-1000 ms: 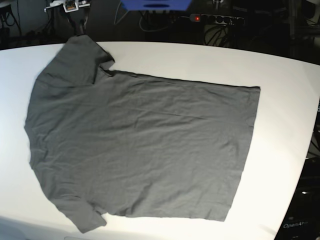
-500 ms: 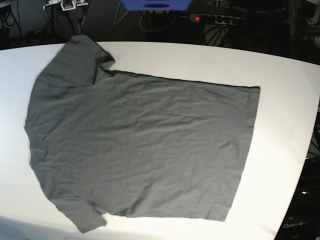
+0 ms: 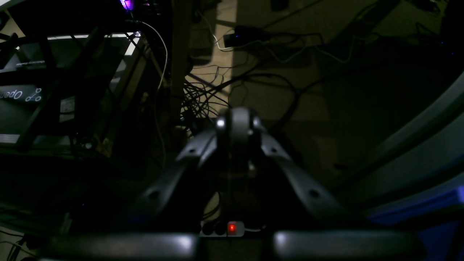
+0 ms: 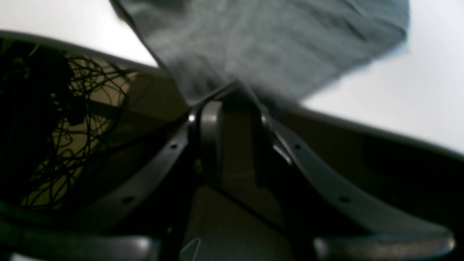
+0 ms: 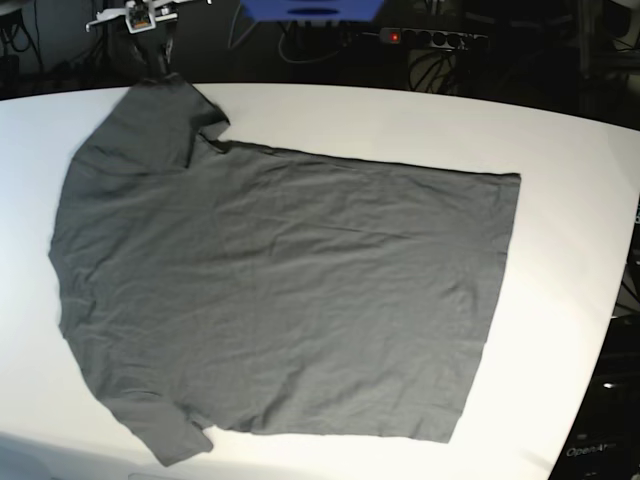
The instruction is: Fold the T-shirt properly
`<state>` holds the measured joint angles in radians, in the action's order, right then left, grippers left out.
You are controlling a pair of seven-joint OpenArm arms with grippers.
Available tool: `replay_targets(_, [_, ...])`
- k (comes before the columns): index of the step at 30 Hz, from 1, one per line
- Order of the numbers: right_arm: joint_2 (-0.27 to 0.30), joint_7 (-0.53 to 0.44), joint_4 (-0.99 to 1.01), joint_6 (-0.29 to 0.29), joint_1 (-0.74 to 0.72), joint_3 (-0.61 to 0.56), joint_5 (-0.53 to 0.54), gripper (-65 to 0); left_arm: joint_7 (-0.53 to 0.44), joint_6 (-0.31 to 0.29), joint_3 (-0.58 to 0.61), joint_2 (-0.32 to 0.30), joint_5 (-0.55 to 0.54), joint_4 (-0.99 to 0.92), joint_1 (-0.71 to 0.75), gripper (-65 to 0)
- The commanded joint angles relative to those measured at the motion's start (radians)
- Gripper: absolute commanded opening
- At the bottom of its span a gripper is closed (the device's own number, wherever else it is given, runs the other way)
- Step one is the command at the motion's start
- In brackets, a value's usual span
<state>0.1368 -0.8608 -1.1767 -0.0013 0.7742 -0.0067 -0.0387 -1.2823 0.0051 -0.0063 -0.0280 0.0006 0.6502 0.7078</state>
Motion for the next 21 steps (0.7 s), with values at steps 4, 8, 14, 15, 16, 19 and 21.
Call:
replay_targets(4, [0.004, -0.024, -0.009, -0.003, 0.017, 0.003, 0.006, -50.8, -0.027, 0.006, -0.002, -0.002, 0.0, 0.003, 0.023, -63.8])
replay_targets(8, [0.004, -0.024, -0.009, -0.003, 0.015, 0.003, 0.004, -50.8, -0.027, 0.006, -0.002, -0.002, 0.0, 0.003, 0.022, -63.8])
replay_targets(14, [0.004, -0.024, -0.009, -0.003, 0.014, 0.003, 0.004, -50.2, -0.027, 0.006, -0.002, -0.002, 0.0, 0.003, 0.02, -63.8])
replay_targets(15, [0.004, -0.024, -0.009, -0.003, 0.014, 0.003, 0.004, -50.2, -0.027, 0.006, -0.002, -0.002, 0.0, 0.003, 0.019, -63.8])
replay_targets(16, [0.004, -0.024, -0.009, -0.003, 0.014, 0.003, 0.004, -50.2, -0.027, 0.006, -0.002, -0.002, 0.0, 0.003, 0.019, -63.8])
replay_targets(19, [0.004, -0.024, -0.009, -0.003, 0.014, 0.003, 0.004, -50.2, -0.027, 0.006, -0.002, -0.002, 0.0, 0.003, 0.016, -63.8])
replay_targets(21, [0.004, -0.022, -0.009, -0.003, 0.014, 0.004, 0.004, -50.1, -0.027, 0.006, -0.002, -0.002, 0.0, 0.003, 0.014, -63.8])
